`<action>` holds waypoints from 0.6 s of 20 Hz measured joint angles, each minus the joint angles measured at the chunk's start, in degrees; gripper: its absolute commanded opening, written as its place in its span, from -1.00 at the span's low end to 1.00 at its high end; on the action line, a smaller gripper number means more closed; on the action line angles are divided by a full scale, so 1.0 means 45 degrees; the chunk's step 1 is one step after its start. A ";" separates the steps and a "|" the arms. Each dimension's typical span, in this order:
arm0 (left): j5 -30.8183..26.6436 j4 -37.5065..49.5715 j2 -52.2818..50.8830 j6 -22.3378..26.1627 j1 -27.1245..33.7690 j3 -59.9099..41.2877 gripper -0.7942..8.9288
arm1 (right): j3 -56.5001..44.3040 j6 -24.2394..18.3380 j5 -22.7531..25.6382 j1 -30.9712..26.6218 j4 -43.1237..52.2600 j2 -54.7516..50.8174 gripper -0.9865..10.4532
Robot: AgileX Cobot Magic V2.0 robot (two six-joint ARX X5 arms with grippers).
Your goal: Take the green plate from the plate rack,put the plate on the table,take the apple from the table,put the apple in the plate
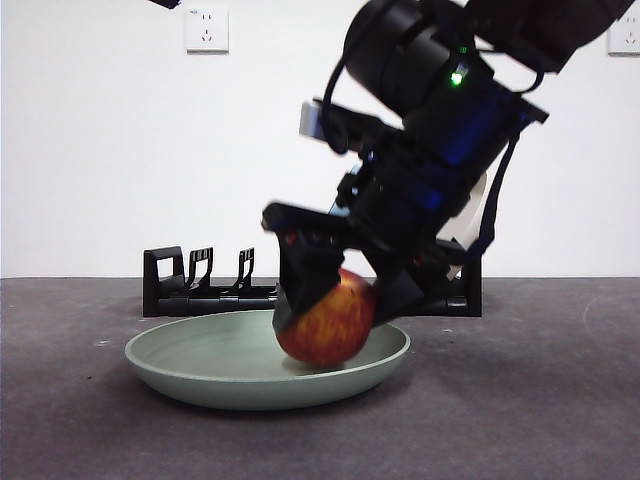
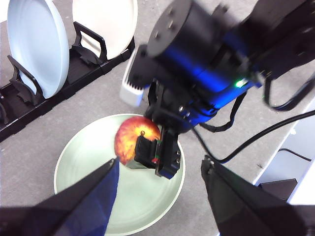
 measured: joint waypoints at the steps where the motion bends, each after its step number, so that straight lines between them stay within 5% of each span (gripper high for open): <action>1: 0.0000 0.0000 0.0000 0.0000 0.0000 0.0000 -0.26 | 0.0000 0.0000 -0.0005 0.0005 0.0063 0.0107 -0.86; 5: 0.0000 0.0000 0.0000 0.0000 0.0000 0.0000 -0.26 | 0.0000 -0.0005 0.0034 0.0102 0.0126 0.0146 -0.73; 8: 0.0000 0.0000 0.0000 0.0000 0.0000 0.0000 -0.26 | 0.0000 -0.0005 0.0019 0.0175 0.0121 0.0146 0.17; 9: 0.0000 0.0000 0.0000 0.0000 0.0000 0.0000 -0.26 | 0.0005 -0.0005 0.0015 0.0180 0.0126 0.0146 0.29; 12: 0.0000 -0.0005 0.0000 0.0000 0.0000 0.0000 -0.26 | 0.0005 -0.0005 -0.0019 0.0180 0.0102 0.0160 0.28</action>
